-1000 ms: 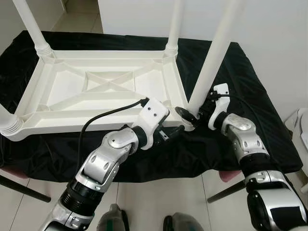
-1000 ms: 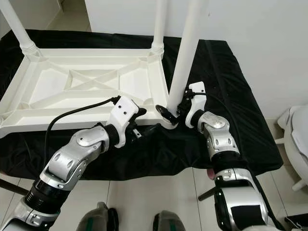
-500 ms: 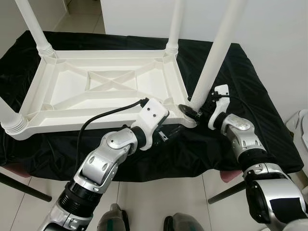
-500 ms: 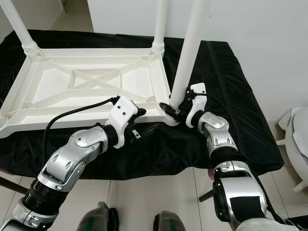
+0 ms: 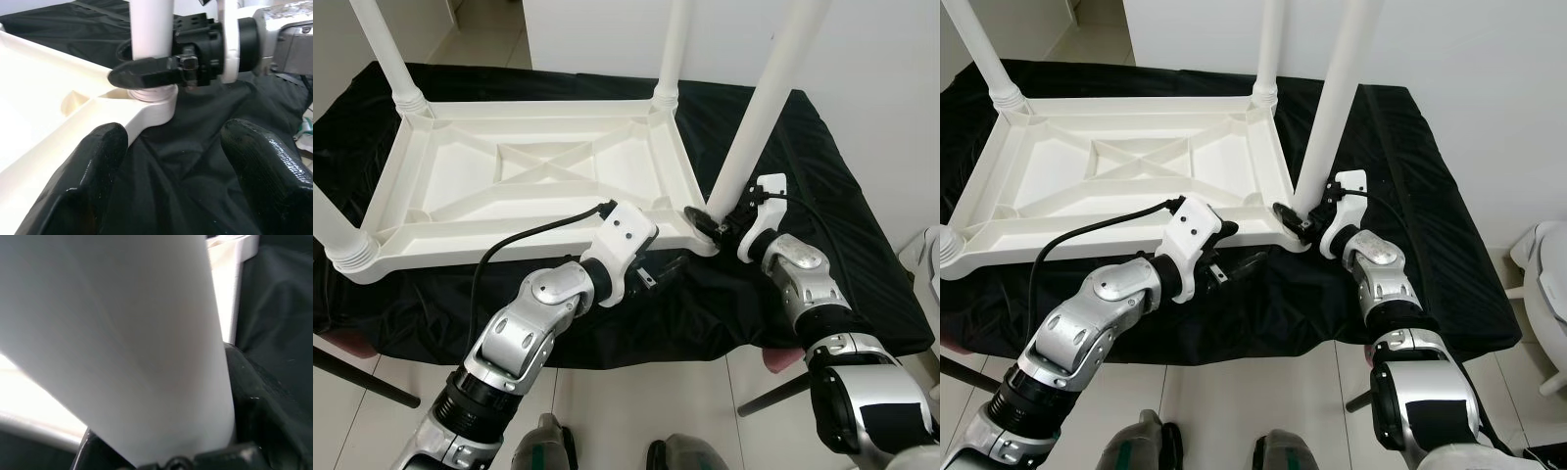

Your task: Building children table

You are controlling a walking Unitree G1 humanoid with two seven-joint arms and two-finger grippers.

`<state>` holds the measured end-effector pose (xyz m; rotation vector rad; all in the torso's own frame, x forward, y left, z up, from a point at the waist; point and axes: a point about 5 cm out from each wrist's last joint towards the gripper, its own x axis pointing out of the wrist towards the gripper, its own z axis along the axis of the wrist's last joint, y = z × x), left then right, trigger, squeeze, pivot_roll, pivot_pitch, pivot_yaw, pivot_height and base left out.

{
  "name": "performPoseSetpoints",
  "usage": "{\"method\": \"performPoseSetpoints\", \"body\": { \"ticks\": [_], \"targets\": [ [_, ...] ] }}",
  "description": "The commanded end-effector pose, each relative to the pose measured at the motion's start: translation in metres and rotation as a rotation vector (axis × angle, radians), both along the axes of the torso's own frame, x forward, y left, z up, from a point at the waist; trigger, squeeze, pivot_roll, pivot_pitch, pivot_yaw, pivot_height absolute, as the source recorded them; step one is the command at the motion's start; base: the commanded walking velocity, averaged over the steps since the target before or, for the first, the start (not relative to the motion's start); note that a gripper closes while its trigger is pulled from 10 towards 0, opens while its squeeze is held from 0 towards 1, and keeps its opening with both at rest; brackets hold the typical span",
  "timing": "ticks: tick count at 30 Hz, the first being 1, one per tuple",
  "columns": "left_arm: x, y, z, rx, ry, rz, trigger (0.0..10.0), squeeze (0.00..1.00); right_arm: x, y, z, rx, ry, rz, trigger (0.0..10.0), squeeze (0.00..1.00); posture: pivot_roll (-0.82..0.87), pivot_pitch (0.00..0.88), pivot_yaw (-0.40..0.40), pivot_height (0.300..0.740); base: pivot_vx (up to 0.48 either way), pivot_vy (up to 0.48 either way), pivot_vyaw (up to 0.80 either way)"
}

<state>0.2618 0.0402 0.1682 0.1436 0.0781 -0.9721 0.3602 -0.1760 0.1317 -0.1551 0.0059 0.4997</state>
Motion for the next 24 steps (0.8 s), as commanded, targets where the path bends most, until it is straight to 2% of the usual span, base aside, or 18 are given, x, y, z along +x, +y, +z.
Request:
{"method": "performPoseSetpoints", "body": {
  "ticks": [1, 4, 6, 9, 10, 12, 13, 15, 16, 17, 18, 22, 24],
  "targets": [
    [-0.004, -0.002, -0.001, -0.001, 0.019, -0.037, 10.0, 0.00, -0.002, -0.006, -0.008, -0.014, 0.019, -0.109, 10.0, 0.00, -0.13, 0.042, -0.018, 0.740, 0.000, 0.000, 0.00],
    [-0.005, -0.002, -0.002, -0.002, 0.021, -0.038, 10.0, 0.00, -0.001, -0.001, -0.006, 0.034, 0.004, -0.237, 10.0, 0.00, -0.12, 0.043, -0.018, 0.740, 0.000, 0.000, 0.00],
    [-0.005, -0.002, -0.002, -0.002, 0.021, -0.038, 10.0, 0.00, -0.001, -0.001, -0.006, 0.034, 0.004, -0.237, 10.0, 0.00, -0.12, 0.043, -0.018, 0.740, 0.000, 0.000, 0.00],
    [-0.006, -0.003, -0.002, -0.003, 0.024, -0.039, 10.0, 0.00, -0.005, 0.008, -0.008, 0.136, 0.011, -0.462, 10.0, 0.00, -0.12, 0.042, -0.023, 0.740, 0.000, 0.000, 0.00],
    [-0.006, -0.003, -0.002, -0.003, 0.024, -0.039, 10.0, 0.00, -0.005, 0.008, -0.008, 0.136, 0.011, -0.462, 10.0, 0.00, -0.12, 0.042, -0.023, 0.740, 0.000, 0.000, 0.00],
    [-0.007, -0.003, -0.003, -0.003, 0.026, -0.041, 10.0, 0.00, -0.011, 0.018, -0.008, 0.167, -0.011, -0.572, 10.0, 0.00, -0.12, 0.039, -0.023, 0.740, 0.000, 0.000, 0.00],
    [-0.007, -0.003, -0.003, -0.003, 0.026, -0.041, 10.0, 0.00, -0.011, 0.018, -0.008, 0.167, -0.011, -0.572, 10.0, 0.00, -0.12, 0.039, -0.023, 0.740, 0.000, 0.000, 0.00],
    [-0.007, -0.005, -0.003, -0.004, 0.027, -0.045, 10.0, 0.00, -0.022, 0.037, -0.005, 0.199, -0.046, -0.677, 10.0, 0.00, -0.13, 0.035, -0.026, 0.740, 0.000, 0.000, 0.00],
    [-0.007, -0.005, -0.003, -0.004, 0.026, -0.046, 10.0, 0.00, -0.025, 0.045, -0.005, 0.216, -0.048, -0.675, 10.0, 0.00, -0.13, 0.035, -0.026, 0.740, 0.000, 0.000, 0.00],
    [-0.007, -0.005, -0.003, -0.004, 0.026, -0.046, 10.0, 0.00, -0.025, 0.045, -0.005, 0.216, -0.048, -0.675, 10.0, 0.00, -0.13, 0.035, -0.026, 0.740, 0.000, 0.000, 0.00],
    [-0.007, -0.005, -0.003, -0.004, 0.026, -0.047, 10.0, 0.00, -0.025, 0.053, -0.003, 0.213, -0.050, -0.640, 10.0, 0.00, -0.13, 0.033, -0.023, 0.740, 0.000, 0.000, 0.00],
    [-0.007, -0.006, -0.003, -0.004, 0.026, -0.051, 10.0, 0.00, -0.024, 0.052, 0.001, 0.187, -0.067, -0.619, 10.0, 0.00, -0.13, 0.032, -0.024, 0.740, 0.000, 0.000, 0.00],
    [-0.007, -0.007, -0.003, -0.003, 0.025, -0.056, 10.0, 0.00, -0.024, 0.044, 0.002, 0.171, -0.067, -0.640, 10.0, 0.00, -0.13, 0.023, -0.027, 0.740, 0.000, 0.000, 0.00]
  ]
}}
